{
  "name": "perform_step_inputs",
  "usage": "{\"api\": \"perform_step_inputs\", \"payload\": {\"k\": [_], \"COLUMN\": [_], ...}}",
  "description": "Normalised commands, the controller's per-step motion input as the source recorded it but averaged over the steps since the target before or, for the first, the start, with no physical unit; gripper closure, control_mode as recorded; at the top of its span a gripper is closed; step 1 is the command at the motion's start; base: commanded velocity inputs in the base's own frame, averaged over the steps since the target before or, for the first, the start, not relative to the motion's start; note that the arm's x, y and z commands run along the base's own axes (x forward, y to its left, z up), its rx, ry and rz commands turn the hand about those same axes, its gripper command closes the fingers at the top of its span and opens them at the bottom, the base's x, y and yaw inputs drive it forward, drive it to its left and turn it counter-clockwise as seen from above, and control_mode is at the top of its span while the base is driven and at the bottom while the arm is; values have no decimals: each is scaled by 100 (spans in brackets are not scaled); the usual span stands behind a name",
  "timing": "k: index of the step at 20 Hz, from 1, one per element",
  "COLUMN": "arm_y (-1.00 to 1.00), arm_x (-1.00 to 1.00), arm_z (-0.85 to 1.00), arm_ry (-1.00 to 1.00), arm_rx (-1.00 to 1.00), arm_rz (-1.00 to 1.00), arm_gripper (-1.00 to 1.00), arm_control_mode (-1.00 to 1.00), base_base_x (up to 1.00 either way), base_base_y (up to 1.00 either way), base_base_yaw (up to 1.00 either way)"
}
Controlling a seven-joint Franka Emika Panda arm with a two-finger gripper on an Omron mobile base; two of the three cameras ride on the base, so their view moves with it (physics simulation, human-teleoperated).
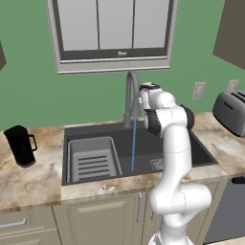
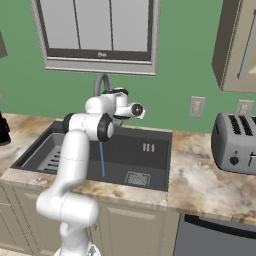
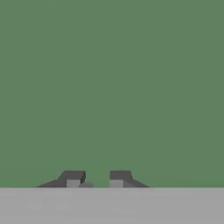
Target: Turn on the sink faucet and place the jug under the water for a few seconds to fill it up.
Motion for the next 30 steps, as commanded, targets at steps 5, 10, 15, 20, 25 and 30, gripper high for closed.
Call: {"api": "perform_step_inputs", "payload": {"k": [5,10,15,20,25,30], "arm_y": [-100,-100,-100,-58,-5,-28], "arm_x": [0,0,-3,-6,-4,-43], "arm_z": [-92,-82,-74,-37,-10,44], "arm_ry": [2,0,1,4,14,0], "arm_rx": [24,31,29,11,0,-5], "arm_rz": [-2,-3,-3,-4,0,0], "arm_gripper": [100,100,-100,-100,-100,-100], "arm_control_mode": [-100,-100,-100,-100,-100,-100], "base_base_x": [0,0,0,0,0,0], "base_base_y": [0,0,0,0,0,0], "base_base_yaw": [0,0,0,0,0,0]}}
